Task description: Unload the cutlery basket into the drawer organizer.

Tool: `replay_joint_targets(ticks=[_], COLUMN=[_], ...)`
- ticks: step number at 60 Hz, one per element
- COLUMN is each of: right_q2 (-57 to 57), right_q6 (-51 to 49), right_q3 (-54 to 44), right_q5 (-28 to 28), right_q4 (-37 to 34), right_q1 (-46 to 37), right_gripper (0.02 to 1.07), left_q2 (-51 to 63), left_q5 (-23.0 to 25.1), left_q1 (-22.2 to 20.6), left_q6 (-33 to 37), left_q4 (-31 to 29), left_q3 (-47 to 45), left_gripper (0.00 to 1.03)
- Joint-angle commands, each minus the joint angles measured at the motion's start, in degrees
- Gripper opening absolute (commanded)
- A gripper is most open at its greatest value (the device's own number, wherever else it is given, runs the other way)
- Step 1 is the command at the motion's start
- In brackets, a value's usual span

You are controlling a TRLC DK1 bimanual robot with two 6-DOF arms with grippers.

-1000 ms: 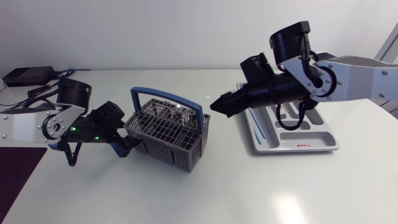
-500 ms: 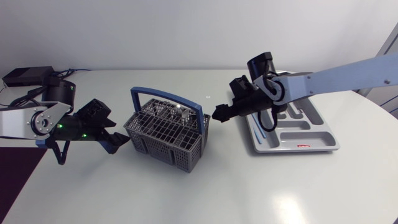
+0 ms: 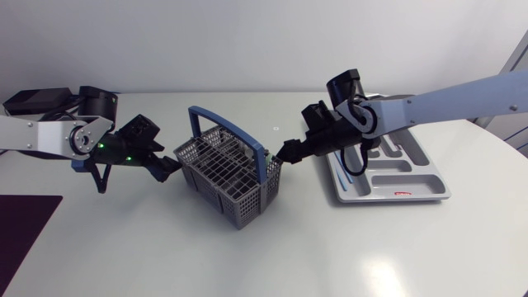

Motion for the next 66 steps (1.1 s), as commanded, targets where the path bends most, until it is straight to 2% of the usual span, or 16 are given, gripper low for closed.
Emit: replay_joint_targets(ticks=[1,16,36,66], right_q2=[-4.17,-9.71,-11.38,-14.10], right_q6=[-0.12,0.14,0.67,-0.21], right_q3=[-4.82,-11.76,-14.40,-15.28], right_q5=[-1.08,-1.08,-1.08,-0.20], right_q4=[-1.03,-0.59,-0.42,0.02], right_q1=[1.52,4.24,8.02,16.72], right_gripper=[0.87,0.87,0.87,0.87], left_q2=[3.59,7.37,13.53,24.69], left_q5=[0.66,0.75,0.75,0.75], left_q1=[-0.81,-2.83,-6.87,-12.50], left_q6=[-1.93,-3.95,-6.94,-9.13], left_q4=[0.91,0.38,-1.99,-12.01], left_q3=[4.25,9.61,18.31,37.21], left_gripper=[0.99,0.99,0.99,0.99])
